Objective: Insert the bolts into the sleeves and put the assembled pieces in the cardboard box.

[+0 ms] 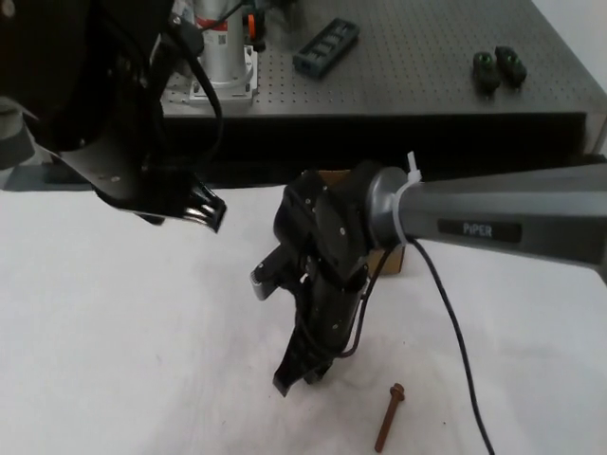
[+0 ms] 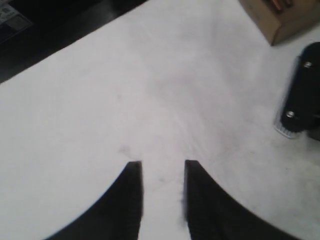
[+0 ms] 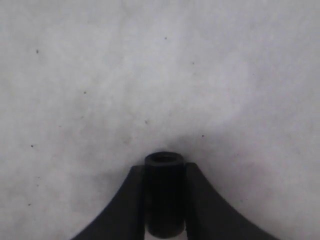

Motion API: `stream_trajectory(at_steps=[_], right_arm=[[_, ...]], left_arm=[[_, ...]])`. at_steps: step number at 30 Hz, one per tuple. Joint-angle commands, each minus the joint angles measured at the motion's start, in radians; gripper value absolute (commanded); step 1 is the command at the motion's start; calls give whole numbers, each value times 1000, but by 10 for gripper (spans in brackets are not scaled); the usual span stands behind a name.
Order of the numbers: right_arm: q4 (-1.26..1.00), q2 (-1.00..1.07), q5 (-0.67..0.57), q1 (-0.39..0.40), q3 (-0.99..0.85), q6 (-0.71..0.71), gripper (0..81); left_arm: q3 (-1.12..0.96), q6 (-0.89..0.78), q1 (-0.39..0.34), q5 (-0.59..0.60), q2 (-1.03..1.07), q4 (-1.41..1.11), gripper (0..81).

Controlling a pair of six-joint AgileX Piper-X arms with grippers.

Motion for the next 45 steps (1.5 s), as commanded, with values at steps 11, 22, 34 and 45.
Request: stream_trajectory(at_steps=[11,22,34,45], right_arm=[[31,-501,-91,-355,278,28,18],[107,-1031,-91,-580,606,94,18],[178,-1140,-91,-587,623,107,18],[193,-1143,-91,-587,623,134,18]], left_arm=[[2,-70,-89,488,196,-63,356],[-53,-204,-345,449,539,-316,356],[-276,-196,-381,419,758,-236,356],[-281,-186,-386,390,794,-170,211]])
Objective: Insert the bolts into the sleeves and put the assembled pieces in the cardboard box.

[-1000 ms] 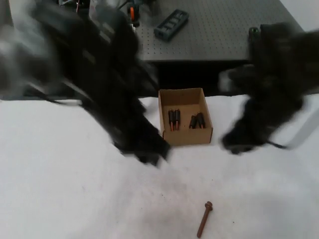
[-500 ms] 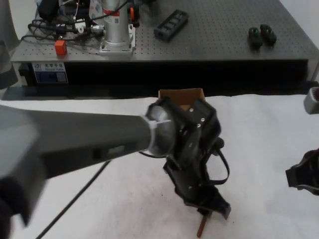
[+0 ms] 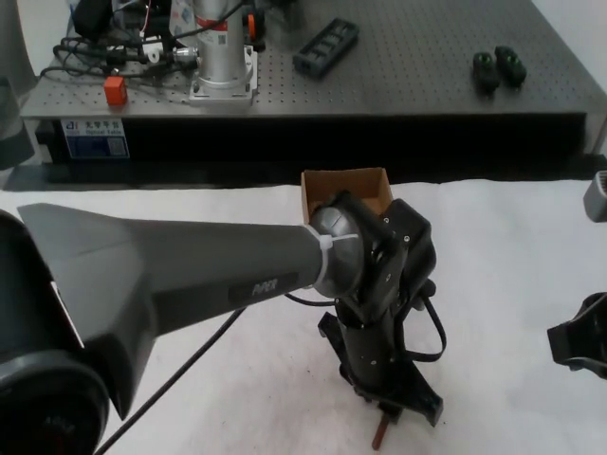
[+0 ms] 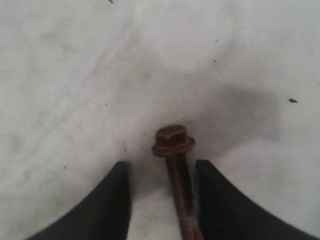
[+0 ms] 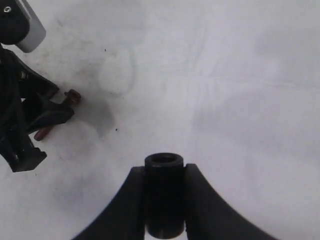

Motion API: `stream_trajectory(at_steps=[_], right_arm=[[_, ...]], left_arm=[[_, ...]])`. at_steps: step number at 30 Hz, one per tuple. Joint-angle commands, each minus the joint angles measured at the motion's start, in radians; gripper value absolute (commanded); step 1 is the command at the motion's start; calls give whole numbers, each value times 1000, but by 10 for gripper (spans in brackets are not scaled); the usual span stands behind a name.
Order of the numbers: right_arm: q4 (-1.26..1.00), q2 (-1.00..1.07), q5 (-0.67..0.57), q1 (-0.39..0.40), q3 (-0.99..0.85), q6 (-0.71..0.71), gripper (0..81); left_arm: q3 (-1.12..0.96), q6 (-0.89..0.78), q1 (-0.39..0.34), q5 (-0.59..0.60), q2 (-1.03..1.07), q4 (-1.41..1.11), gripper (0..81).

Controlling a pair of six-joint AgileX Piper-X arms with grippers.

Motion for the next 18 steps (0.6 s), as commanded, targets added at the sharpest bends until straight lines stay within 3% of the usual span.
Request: stream_trajectory(at_steps=[1,3,4,10,14,16,18], right_arm=[[-2,-10,-9,-4,-5,24,18],[-1,-10,-11,-4,-5,23,18],[-1,-10,-16,-4,-5,23,18],[-26,-10,-129,-3,9,23,18],[-153,-16,-309,27,85,38,18],[-239,-16,-402,61,138,88,18],[-375,-16,-502,109,205,165,18]], left_arm=[[-8,8,-6,-12,11,7,160],[-8,6,-6,-7,9,-9,25],[-8,5,-6,-6,6,-12,3],[3,-56,-4,-20,-104,-6,0],[157,-120,39,-72,-336,-150,0],[281,-158,72,-25,-465,-307,0],[413,-201,111,94,-600,-501,0]])
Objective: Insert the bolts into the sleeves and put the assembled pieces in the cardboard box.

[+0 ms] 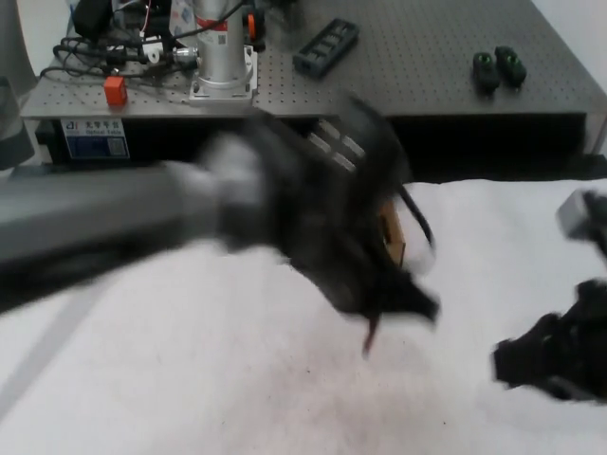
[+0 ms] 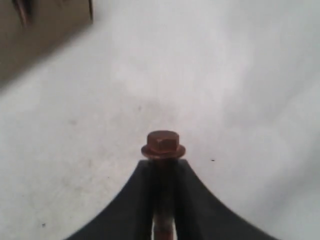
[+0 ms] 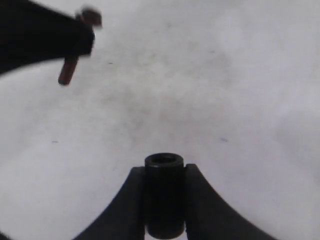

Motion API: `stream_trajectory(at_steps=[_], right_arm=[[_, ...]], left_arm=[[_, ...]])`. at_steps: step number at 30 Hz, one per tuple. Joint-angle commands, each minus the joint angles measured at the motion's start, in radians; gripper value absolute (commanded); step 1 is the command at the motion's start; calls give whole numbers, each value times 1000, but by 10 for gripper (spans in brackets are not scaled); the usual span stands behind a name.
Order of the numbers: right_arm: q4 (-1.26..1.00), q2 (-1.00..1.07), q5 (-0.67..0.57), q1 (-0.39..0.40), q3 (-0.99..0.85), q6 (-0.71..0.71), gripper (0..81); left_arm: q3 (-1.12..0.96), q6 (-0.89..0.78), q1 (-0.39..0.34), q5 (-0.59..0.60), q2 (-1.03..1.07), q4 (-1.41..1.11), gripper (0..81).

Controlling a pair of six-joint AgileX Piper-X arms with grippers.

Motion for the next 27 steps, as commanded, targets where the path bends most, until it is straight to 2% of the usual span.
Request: stream_trajectory(at_steps=[1,2,5,8,11,17,27], right_arm=[[-212,-8,-219,60,83,135,18],[-302,-8,-248,91,114,181,18],[-566,-8,-281,180,183,300,18],[-781,-6,-283,259,214,404,18],[-929,13,-281,308,212,473,18],[-1110,73,-271,338,212,555,18],[-1123,97,-238,338,212,560,18]], left_arm=[[294,-130,94,205,-318,-437,0],[357,-163,116,276,-370,-547,0],[499,-267,162,380,-465,-816,0],[564,-293,184,434,-506,-928,0],[578,-293,184,486,-504,-939,0],[577,-295,184,524,-502,-939,0],[577,-295,184,555,-502,-939,0]])
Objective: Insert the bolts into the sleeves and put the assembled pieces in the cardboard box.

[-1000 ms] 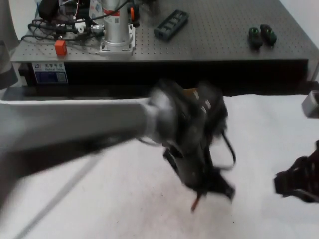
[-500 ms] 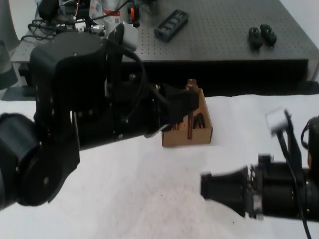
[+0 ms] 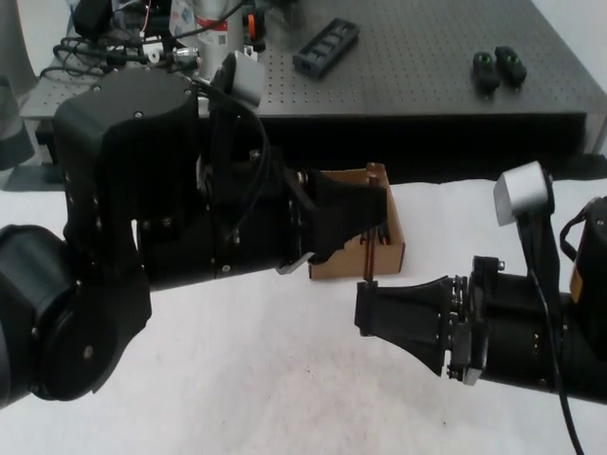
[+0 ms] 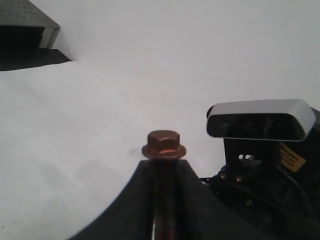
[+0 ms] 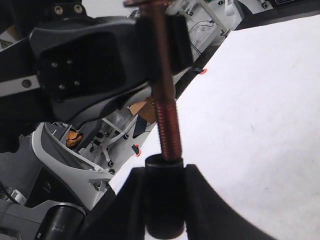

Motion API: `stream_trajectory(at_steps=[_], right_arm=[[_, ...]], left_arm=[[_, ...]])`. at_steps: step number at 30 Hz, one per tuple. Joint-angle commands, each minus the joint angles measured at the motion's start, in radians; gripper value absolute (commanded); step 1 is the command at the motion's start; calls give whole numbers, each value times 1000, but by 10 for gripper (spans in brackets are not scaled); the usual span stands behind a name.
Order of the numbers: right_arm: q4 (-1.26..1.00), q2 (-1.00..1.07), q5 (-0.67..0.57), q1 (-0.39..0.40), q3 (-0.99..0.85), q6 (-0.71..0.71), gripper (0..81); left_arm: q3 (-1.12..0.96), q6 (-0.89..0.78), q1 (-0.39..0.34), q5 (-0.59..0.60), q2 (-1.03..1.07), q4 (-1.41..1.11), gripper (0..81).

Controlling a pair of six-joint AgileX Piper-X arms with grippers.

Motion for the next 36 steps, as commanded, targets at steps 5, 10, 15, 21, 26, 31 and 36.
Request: stream_trajectory(at_steps=[5,10,15,21,26,31,36], right_arm=[[19,6,21,0,-3,3,18],[-27,6,38,0,-3,0,18],[-110,6,70,0,-3,0,18],[-140,6,96,0,-3,-53,18],[-182,6,136,-3,-3,-75,18],[-44,17,272,-68,-33,-194,18],[189,171,383,-135,-197,-412,18]], left_arm=[[-7,-6,1,27,-6,-18,0],[-7,-6,1,27,-6,-18,0],[-7,-24,1,65,-6,-18,0],[-7,-110,1,74,-6,0,20],[-7,-88,3,58,-5,38,332],[-7,-78,32,-53,-15,96,538],[-7,70,127,-237,-110,376,320]])
